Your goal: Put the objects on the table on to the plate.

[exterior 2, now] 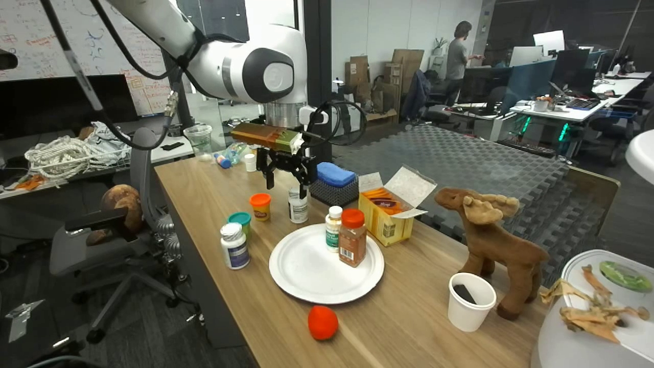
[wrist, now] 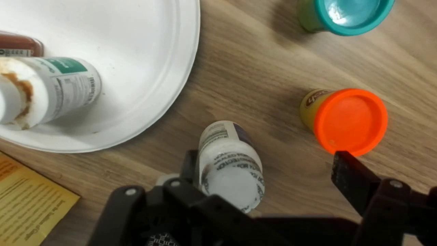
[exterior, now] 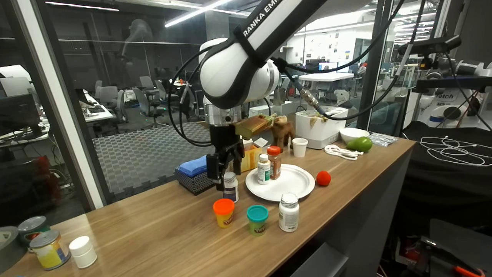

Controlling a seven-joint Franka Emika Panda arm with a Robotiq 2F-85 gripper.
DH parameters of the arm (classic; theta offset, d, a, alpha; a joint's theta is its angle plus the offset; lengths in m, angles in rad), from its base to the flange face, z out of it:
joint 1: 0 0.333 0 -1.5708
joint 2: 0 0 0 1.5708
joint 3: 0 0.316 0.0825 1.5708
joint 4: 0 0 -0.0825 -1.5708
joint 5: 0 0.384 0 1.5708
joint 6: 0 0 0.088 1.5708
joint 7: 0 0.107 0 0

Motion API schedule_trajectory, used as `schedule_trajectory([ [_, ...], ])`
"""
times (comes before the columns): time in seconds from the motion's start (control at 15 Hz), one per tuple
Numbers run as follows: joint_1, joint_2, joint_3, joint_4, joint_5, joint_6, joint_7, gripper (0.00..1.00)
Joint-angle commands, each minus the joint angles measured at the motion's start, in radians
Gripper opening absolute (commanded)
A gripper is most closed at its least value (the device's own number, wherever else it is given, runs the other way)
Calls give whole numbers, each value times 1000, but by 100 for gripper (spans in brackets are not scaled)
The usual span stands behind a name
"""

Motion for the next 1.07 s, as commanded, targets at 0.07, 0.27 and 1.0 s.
schedule_trajectory([
  [0.07,11,24,-17,32,-11,55,9,66],
  [0.27,16,17,-36,30,-30,72,28,42],
  [1.0,-16,-164,-107,-70,-92,39,65,19],
])
